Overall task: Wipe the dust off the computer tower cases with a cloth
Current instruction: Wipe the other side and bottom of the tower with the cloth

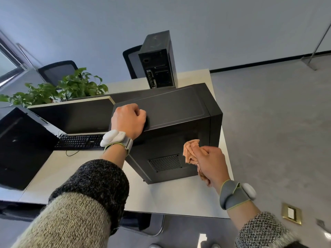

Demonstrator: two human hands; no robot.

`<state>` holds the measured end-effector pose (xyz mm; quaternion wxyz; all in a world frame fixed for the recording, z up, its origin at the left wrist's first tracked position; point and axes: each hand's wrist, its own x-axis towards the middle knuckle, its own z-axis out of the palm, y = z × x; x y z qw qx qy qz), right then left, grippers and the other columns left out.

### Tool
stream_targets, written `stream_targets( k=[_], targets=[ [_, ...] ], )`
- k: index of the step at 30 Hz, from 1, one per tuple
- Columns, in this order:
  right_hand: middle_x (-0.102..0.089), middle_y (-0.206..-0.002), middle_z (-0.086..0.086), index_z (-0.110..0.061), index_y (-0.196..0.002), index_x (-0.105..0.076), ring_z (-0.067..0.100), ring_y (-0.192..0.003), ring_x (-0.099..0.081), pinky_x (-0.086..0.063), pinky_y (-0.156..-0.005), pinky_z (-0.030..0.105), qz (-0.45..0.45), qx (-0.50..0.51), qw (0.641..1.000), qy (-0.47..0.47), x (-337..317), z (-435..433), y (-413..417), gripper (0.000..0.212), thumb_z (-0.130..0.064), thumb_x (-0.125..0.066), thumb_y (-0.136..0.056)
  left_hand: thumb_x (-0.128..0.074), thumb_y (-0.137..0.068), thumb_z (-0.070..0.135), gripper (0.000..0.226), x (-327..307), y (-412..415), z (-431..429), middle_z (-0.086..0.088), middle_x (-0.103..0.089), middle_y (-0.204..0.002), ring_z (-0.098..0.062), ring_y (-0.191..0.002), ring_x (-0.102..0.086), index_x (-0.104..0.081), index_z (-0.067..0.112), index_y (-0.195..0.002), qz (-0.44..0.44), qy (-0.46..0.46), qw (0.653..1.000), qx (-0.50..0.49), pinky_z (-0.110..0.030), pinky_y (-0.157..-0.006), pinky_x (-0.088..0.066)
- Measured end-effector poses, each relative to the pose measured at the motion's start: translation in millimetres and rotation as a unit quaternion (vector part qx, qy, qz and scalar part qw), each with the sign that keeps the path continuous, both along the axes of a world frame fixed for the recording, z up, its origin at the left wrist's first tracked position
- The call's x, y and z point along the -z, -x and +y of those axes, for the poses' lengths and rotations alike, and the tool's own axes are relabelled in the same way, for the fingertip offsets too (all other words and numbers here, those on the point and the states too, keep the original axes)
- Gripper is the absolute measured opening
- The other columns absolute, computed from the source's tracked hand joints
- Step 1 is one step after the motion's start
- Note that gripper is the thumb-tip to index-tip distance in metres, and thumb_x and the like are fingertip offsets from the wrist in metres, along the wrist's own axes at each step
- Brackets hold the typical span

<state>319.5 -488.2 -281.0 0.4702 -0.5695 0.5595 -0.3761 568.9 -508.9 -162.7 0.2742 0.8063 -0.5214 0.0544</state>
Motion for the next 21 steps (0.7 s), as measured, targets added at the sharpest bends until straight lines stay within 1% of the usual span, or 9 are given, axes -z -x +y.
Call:
stream_targets(
  k=[5,7,10,12,14,16,17,19,21],
  targets=[
    [-0.065,-0.066,0.01,-0.014,-0.075,-0.073,0.034,-0.068,-0.066,-0.057,-0.061,0.043,-0.033,0.014,0.999,0.027,-15.4,-13.0,5.3,0.053,-0.058,-0.06,-0.102,-0.057,-0.091,0.031,0.031,0.7,0.6,-0.4,0.002,-0.057,-0.062,-0.012,-0.058,-0.05,-0.056,0.017,-0.063,-0.002,0.0,1.0,0.003,-0.029,-0.058,-0.035],
    [-0.067,-0.067,0.01,-0.015,-0.075,-0.074,0.031,-0.066,-0.067,-0.06,-0.064,0.046,-0.012,0.012,1.0,0.001,-3.8,-13.1,10.1,0.053,-0.06,-0.06,-0.101,-0.057,-0.091,0.031,0.03,0.0,1.7,-1.2,0.001,-0.057,-0.062,-0.012,-0.058,-0.05,-0.057,0.017,-0.064,-0.003,0.002,1.0,0.005,-0.028,-0.056,-0.033],
    [-0.064,-0.067,0.018,-0.007,-0.071,-0.069,0.028,-0.058,-0.06,-0.057,-0.065,0.052,0.007,0.006,0.999,-0.039,10.6,-8.0,16.9,0.06,-0.06,-0.062,-0.099,-0.057,-0.091,0.031,0.03,1.6,-0.3,0.3,0.001,-0.057,-0.063,-0.012,-0.058,-0.05,-0.058,0.018,-0.064,-0.005,0.0,1.0,0.004,-0.027,-0.054,-0.032],
    [-0.065,-0.065,0.015,-0.01,-0.071,-0.071,0.032,-0.062,-0.064,-0.058,-0.065,0.049,0.001,0.008,1.0,-0.019,3.3,-10.9,19.2,0.057,-0.058,-0.062,-0.1,-0.057,-0.091,0.032,0.03,0.9,-0.1,-0.2,0.002,-0.057,-0.063,-0.012,-0.058,-0.051,-0.058,0.018,-0.064,-0.006,0.003,1.0,0.001,-0.028,-0.055,-0.033],
    [-0.067,-0.066,0.007,-0.016,-0.075,-0.074,0.028,-0.069,-0.068,-0.059,-0.064,0.042,-0.007,0.021,1.0,0.015,-9.6,-15.7,19.4,0.05,-0.058,-0.062,-0.1,-0.056,-0.091,0.033,0.03,1.0,-0.4,-0.4,0.002,-0.057,-0.063,-0.014,-0.058,-0.051,-0.058,0.018,-0.064,-0.004,0.0,1.0,0.002,-0.028,-0.055,-0.034],
    [-0.068,-0.067,0.003,-0.019,-0.077,-0.076,0.027,-0.07,-0.069,-0.06,-0.065,0.04,-0.018,0.021,0.999,0.025,-11.9,-19.1,18.3,0.049,-0.06,-0.061,-0.1,-0.056,-0.091,0.033,0.031,1.4,-0.8,-0.4,0.001,-0.057,-0.063,-0.016,-0.059,-0.052,-0.058,0.017,-0.064,-0.007,-0.001,1.0,0.003,-0.029,-0.056,-0.035],
    [-0.068,-0.066,0.005,-0.019,-0.077,-0.076,0.029,-0.07,-0.069,-0.061,-0.066,0.043,-0.02,0.02,1.0,0.012,-8.2,-19.9,19.1,0.05,-0.062,-0.061,-0.099,-0.056,-0.091,0.033,0.031,1.4,-0.4,-1.0,0.001,-0.057,-0.063,-0.016,-0.059,-0.052,-0.058,0.017,-0.064,-0.006,-0.001,1.0,0.004,-0.029,-0.058,-0.036],
    [-0.067,-0.067,0.013,-0.014,-0.075,-0.075,0.033,-0.066,-0.066,-0.061,-0.068,0.05,-0.021,0.017,0.999,-0.036,5.1,-18.9,22.8,0.058,-0.067,-0.06,-0.096,-0.057,-0.091,0.032,0.031,1.5,-0.3,-0.5,0.002,-0.057,-0.062,-0.015,-0.058,-0.051,-0.058,0.017,-0.063,-0.002,0.001,1.0,0.003,-0.029,-0.06,-0.037],
    [-0.066,-0.071,0.021,-0.006,-0.077,-0.074,0.029,-0.062,-0.062,-0.059,-0.069,0.054,-0.01,0.018,0.997,-0.072,13.9,-17.8,27.7,0.068,-0.07,-0.061,-0.094,-0.057,-0.09,0.031,0.031,2.1,0.1,-0.2,0.001,-0.057,-0.062,-0.018,-0.059,-0.051,-0.058,0.017,-0.063,0.002,0.003,1.0,-0.001,-0.03,-0.061,-0.038]
  ],
)
